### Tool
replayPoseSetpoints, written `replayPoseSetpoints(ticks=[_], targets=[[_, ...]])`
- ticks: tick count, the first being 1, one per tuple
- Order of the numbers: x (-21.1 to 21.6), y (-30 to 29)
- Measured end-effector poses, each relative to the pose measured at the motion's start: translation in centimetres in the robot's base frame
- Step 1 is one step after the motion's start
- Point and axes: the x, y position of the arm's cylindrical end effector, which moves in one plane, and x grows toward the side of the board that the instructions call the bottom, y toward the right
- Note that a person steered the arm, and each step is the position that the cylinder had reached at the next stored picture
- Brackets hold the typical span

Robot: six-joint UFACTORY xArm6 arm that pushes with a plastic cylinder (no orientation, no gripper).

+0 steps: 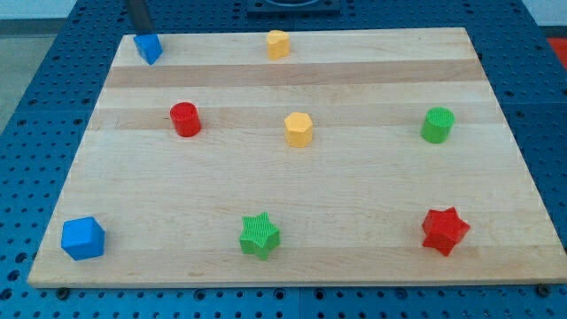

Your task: Slide the blue triangle towards the top left

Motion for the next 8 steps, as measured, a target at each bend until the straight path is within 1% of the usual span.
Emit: replayPoseSetpoints(ticks=[1,2,3,4,5,6,7,8], targets=[[1.4,2.8],[1.7,4.2],[0.2,4.7],[-1.1,3.1],[-1.0,-1.0],[-0.9,-2.1],[0.8,-4.6],[2.4,-5.6]])
